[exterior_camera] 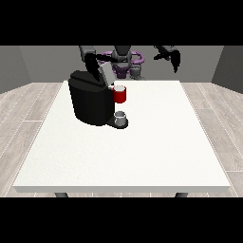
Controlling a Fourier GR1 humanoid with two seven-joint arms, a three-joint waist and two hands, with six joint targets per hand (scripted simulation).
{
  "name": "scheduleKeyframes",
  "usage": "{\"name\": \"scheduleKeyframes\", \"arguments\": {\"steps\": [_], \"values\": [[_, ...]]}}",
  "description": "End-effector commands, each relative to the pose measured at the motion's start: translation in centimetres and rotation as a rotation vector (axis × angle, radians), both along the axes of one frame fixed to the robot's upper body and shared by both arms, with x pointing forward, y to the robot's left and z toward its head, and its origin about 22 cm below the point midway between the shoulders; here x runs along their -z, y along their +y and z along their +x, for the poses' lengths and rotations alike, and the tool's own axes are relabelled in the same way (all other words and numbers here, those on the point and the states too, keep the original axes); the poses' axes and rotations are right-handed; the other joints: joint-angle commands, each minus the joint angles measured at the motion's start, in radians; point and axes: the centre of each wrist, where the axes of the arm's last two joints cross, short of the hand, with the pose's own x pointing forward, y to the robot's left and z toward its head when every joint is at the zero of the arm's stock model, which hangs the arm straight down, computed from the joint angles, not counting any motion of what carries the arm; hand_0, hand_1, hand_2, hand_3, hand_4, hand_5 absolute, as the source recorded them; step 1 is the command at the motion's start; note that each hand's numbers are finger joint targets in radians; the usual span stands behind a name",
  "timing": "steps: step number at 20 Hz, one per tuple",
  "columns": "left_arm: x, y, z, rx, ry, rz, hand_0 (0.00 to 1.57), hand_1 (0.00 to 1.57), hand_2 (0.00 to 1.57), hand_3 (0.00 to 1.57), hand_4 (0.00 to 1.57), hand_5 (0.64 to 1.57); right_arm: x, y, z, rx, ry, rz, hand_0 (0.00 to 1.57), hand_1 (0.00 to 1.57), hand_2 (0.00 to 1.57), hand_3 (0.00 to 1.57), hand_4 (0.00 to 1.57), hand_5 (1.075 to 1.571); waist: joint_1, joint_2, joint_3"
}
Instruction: Insert the coffee pod into the coffee machine and close the lid
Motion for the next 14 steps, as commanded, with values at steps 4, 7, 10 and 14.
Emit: {"name": "scheduleKeyframes", "arguments": {"steps": [4,7,10,14], "values": [[-0.8,1.6,0.3,-0.056,-0.032,0.037,0.00,0.00,0.00,0.00,0.30,1.571,-3.2,2.1,1.6,-0.061,-0.070,-0.064,0.00,0.00,0.00,0.00,0.20,1.571,-0.023,0.065,0.0003],[-0.8,0.8,0.2,-0.059,-0.043,0.042,0.00,0.00,0.00,0.00,0.36,1.571,-5.0,2.6,2.1,-0.101,-0.119,-0.106,0.00,0.00,0.00,0.00,0.12,1.571,-0.015,0.070,0.0002],[-0.5,-2.2,-0.2,-0.023,-0.033,0.020,0.00,0.00,0.00,0.00,0.34,1.571,-5.9,2.8,2.5,-0.105,-0.141,-0.122,0.00,0.00,0.00,0.00,0.10,1.571,0.024,0.083,0.0005],[-0.8,0.1,-0.4,0.001,-0.029,0.027,0.00,0.00,0.00,0.00,0.36,1.571,-6.2,3.4,2.4,-0.106,-0.137,-0.130,0.00,0.00,0.00,0.00,0.00,1.571,0.057,0.059,0.0005]]}}
